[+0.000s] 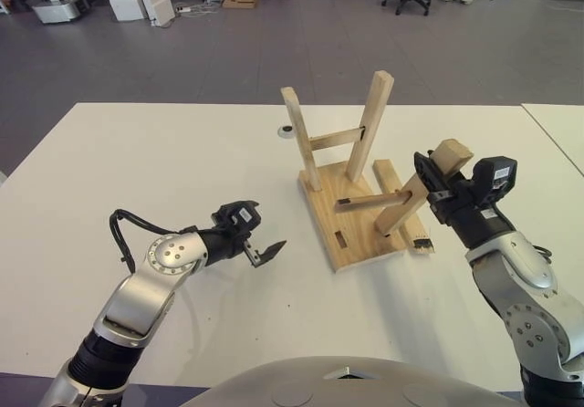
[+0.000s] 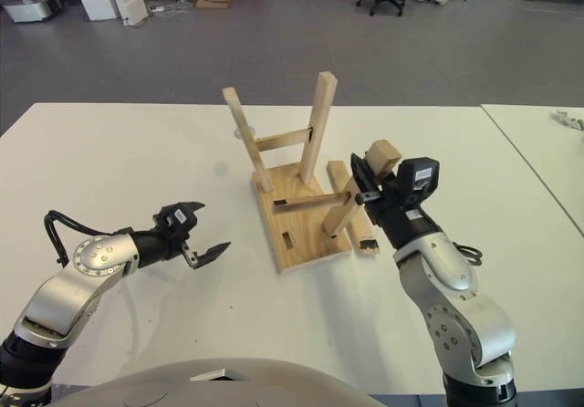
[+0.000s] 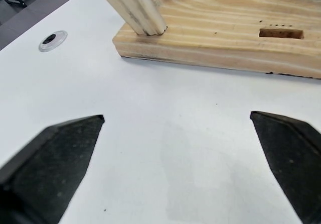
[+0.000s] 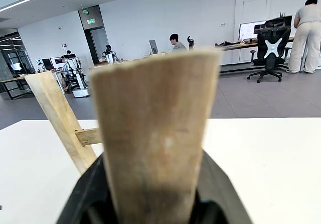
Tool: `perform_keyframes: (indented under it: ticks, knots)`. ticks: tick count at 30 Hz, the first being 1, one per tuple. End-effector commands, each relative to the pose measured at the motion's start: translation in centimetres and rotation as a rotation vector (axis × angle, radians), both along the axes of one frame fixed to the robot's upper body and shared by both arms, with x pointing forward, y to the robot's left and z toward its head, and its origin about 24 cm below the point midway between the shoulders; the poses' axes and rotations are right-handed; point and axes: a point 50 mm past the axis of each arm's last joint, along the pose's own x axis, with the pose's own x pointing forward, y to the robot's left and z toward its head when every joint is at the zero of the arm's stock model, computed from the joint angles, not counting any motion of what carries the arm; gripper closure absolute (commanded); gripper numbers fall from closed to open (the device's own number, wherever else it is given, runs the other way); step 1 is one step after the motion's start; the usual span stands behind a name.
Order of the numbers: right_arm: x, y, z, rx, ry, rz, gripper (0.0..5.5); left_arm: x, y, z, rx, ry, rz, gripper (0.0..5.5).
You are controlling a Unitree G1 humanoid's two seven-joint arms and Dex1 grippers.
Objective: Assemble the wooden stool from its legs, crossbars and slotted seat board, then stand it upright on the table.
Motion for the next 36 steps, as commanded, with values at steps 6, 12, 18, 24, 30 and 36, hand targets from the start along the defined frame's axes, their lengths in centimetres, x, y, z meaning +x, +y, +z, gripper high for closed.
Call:
perform_keyframes:
  ticks: [6,12,18,24,30,36]
  knots:
    - [0.8,0.4,6.3,0.087,-0.251,0.083,2.55,0.6,0.7,0.0,0.02,-0.013,0.031,0.14]
    - [2.9,-4.2,13.2,0.138,-0.433,-0.068,1.27,1.3,0.9,0.3,0.001,-0.04,0.058,0.14]
    - [6.6,-5.8,0.8,-0.157,0.178,-0.087,1.07,3.9,2.0,3.0,-0.256,-0.172,0.291,0.14]
    - [5.0,-3.9,-9.0,-0.16,0.532,0.025,1.07,5.5,2.9,4.2,-0.383,-0.248,0.437,0.14]
    - [3.6,-3.0,-11.9,-0.279,0.655,0.039,2.04,5.6,2.5,3.9,-0.382,-0.241,0.446,0.14]
    - [3.4,-4.6,-13.0,-0.4,0.706,-0.035,3.14,5.8,2.4,4.6,-0.382,-0.266,0.453,0.14]
